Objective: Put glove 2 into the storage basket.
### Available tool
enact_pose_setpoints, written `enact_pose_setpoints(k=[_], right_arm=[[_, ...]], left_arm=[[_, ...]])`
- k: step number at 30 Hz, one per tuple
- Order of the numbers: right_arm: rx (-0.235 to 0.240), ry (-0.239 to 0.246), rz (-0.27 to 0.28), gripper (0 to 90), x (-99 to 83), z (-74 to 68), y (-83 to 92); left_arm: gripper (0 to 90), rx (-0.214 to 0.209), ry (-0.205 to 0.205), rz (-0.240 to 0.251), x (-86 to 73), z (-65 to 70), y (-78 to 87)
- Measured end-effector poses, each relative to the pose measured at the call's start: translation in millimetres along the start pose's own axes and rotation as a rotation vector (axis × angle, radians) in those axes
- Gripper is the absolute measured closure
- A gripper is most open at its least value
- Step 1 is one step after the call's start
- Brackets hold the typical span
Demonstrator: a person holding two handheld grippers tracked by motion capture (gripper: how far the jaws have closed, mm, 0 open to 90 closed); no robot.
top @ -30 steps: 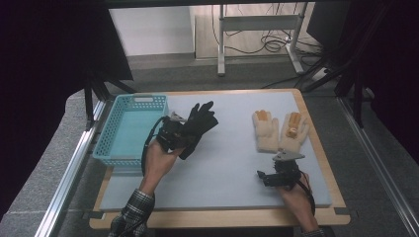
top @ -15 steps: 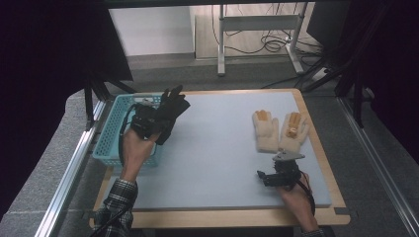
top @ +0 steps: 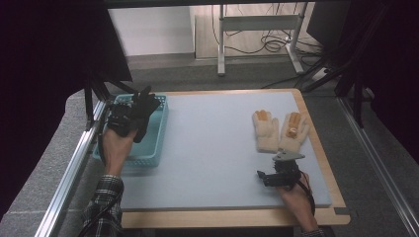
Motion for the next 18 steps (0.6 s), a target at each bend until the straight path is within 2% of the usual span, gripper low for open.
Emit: enact_pose_setpoints(k=[3,4,10,15,18], right_arm=[[0.0,0.0,0.0,12.2,0.0,0.0,0.0],[0.0,0.0,0.0,12.2,0.0,0.0,0.0],[0.0,-0.001,0.001,12.2,0.1,0.0,-0.1],[0.0,0.003,0.0,12.2,0.0,0.2,-0.1],[0.0,0.002,0.0,12.2,0.0,0.2,0.0]], left_arm=[[62.8,0.018,0.028,-0.034,-6.3,-13.0,-6.9],[62.7,0.028,0.036,-0.061,-10.1,-19.8,-10.6],[62.4,0.055,0.083,-0.146,-23.1,-39.8,-29.3],[61.8,0.09,0.095,-0.237,-33.2,-54.1,-45.8],[60.8,0.096,0.103,-0.285,-37.5,-58.7,-52.6]])
Point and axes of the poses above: each handheld gripper's, and its own axes: y roughly backward along the jaws, x roughly out of its top, z roughly to its right, the point moved 7 cm from there along -y, roughly forward along the jaws, and after that the axes turned 4 degrees about -y, right-handed, at the moved point
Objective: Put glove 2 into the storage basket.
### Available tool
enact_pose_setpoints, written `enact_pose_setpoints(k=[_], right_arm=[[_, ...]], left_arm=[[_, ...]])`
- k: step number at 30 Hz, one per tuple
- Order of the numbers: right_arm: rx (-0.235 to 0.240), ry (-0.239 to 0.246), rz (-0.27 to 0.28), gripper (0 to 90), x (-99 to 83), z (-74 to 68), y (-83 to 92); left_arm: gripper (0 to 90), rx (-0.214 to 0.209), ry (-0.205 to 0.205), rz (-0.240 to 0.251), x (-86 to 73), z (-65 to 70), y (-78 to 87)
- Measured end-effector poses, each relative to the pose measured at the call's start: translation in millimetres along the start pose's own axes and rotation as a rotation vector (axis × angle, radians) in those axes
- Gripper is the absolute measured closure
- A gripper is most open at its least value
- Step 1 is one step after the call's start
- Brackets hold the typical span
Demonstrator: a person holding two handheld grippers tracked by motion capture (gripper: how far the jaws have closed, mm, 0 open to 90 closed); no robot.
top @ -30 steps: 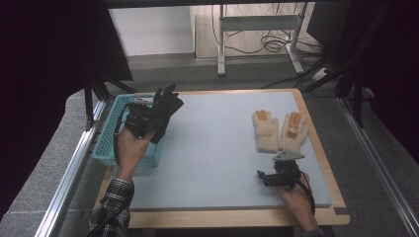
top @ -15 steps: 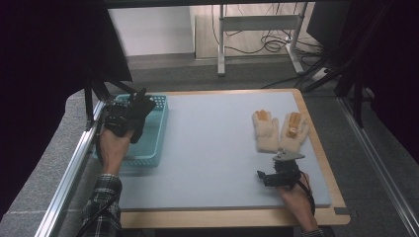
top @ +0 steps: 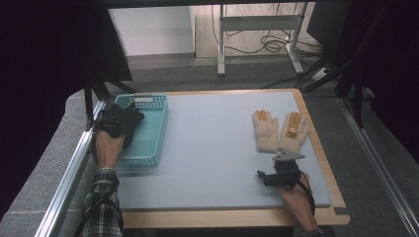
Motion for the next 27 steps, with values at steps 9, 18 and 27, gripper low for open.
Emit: enact_pose_setpoints(k=[9,18,27], right_arm=[[0.0,0.0,0.0,12.2,0.0,0.0,0.0],[0.0,0.0,0.0,12.2,0.0,0.0,0.0],[0.0,0.0,-0.001,12.2,0.0,0.0,0.0]], left_arm=[[50.5,0.077,-0.05,-0.121,-3.2,-6.8,-13.6],[11.2,0.008,-0.106,-0.104,-3.9,1.2,-8.4],[3.9,-0.084,-0.084,0.013,-2.4,2.6,21.6]])
Point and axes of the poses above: each handheld gripper's, and its own axes: y roughly backward along the jaws, x roughly out of its top, z roughly to its right, the point moved 7 cm from there along -y, roughly forward along the jaws, and after that the axes turned 4 degrees about -y, right-handed, at the moved point
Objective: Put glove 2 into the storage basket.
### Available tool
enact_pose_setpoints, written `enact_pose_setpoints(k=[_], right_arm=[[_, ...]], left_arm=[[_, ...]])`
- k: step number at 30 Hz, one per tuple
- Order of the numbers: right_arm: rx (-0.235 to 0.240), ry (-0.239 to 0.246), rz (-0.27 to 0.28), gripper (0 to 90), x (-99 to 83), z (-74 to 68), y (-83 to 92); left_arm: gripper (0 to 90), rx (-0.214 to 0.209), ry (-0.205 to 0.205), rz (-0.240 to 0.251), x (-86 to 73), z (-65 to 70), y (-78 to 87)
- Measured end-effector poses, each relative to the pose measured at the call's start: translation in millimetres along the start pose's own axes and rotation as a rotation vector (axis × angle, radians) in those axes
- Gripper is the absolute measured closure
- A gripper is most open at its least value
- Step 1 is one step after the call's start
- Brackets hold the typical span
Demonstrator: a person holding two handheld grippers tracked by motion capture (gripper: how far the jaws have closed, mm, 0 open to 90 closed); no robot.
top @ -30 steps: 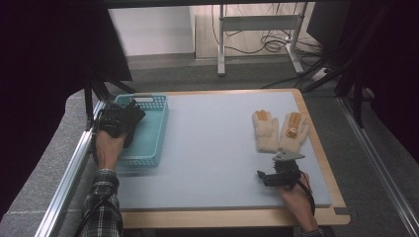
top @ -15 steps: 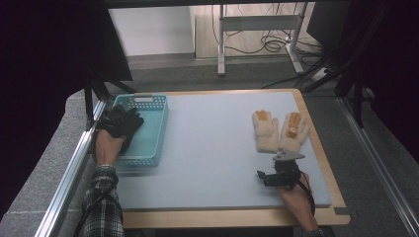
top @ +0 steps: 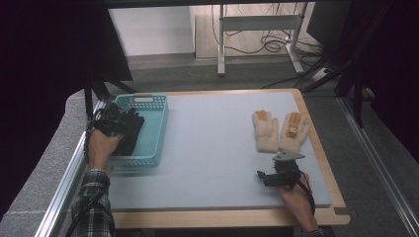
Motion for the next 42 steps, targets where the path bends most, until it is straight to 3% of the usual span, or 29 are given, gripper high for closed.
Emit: enact_pose_setpoints(k=[11,14,21,30,34,42], right_arm=[[0.0,0.0,0.0,12.2,0.0,0.0,0.0],[0.0,0.0,0.0,12.2,0.0,0.0,0.0],[0.0,-0.002,0.0,12.2,0.0,-0.1,0.0],[0.0,-0.002,0.0,12.2,0.0,-0.1,0.0],[0.0,-0.002,0.0,12.2,0.0,-0.2,0.0],[-0.001,-0.004,0.0,12.2,0.0,-0.3,-0.1]], left_arm=[[2.5,-0.148,-0.036,0.181,-0.1,28.1,22.6],[1.6,-0.167,-0.064,0.219,-0.6,38.5,27.4],[0.8,-0.198,-0.138,0.272,-3.7,63.9,37.9],[2.4,-0.29,-0.161,0.362,-0.8,96.9,54.2],[2.9,-0.317,-0.197,0.394,-0.6,113.3,62.2],[2.1,-0.375,-0.273,0.453,-2.6,155.6,76.3]])
Point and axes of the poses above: each handheld gripper's, and its own axes: y roughly backward along the jaws, x roughly out of its top, z roughly to its right, the point moved 7 cm from there along -y, roughly forward along the jaws, and after that the axes turned 4 degrees about -y, right-handed, at the moved point
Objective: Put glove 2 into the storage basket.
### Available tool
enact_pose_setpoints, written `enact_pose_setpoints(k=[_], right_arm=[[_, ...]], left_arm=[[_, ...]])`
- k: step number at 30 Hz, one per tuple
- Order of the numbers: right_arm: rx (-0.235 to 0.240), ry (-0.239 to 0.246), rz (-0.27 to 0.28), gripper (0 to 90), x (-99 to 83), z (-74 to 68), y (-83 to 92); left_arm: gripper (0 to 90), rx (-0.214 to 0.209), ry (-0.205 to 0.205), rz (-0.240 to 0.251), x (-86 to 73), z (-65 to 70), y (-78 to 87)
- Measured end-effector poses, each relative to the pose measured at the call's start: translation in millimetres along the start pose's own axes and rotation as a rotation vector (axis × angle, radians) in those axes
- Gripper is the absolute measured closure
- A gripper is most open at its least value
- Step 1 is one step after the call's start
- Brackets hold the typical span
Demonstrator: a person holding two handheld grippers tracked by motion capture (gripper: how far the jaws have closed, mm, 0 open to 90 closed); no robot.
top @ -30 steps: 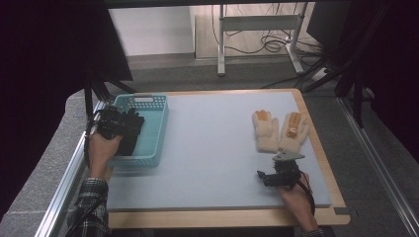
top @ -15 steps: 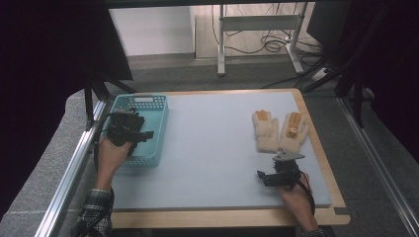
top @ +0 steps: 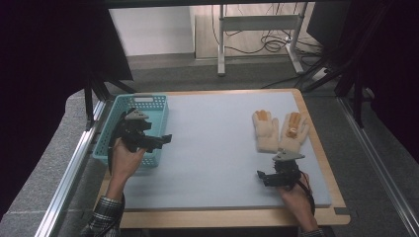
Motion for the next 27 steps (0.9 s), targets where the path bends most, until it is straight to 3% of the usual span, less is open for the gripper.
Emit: enact_pose_setpoints(k=[6,11,18,23,27], right_arm=[[0.0,0.001,0.0,12.2,0.0,0.1,0.0],[0.001,0.0,-0.001,12.2,0.0,0.0,0.0],[0.0,0.002,-0.001,12.1,0.0,0.1,-0.1],[-0.002,0.004,-0.002,10.6,0.0,0.2,-0.3],[-0.003,0.004,-0.003,10.6,0.0,0.2,-0.4]], left_arm=[[1.3,-0.05,-0.047,0.011,-0.9,32.0,-12.6],[1.0,-0.044,-0.106,-0.008,-12.4,56.9,-28.3],[0.5,-0.046,-0.147,0.0,-33.0,87.7,-44.8],[0.5,-0.014,-0.19,-0.039,-53.9,97.8,-58.0],[0.5,-0.002,-0.177,-0.061,-70.2,96.3,-65.0]])
Point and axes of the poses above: each handheld gripper's, and its own axes: y roughly backward along the jaws, x roughly out of its top, z roughly to its right, the point moved 7 cm from there along -y, roughly forward along the jaws, and after that the axes turned 4 degrees about -y, right-handed, at the moved point
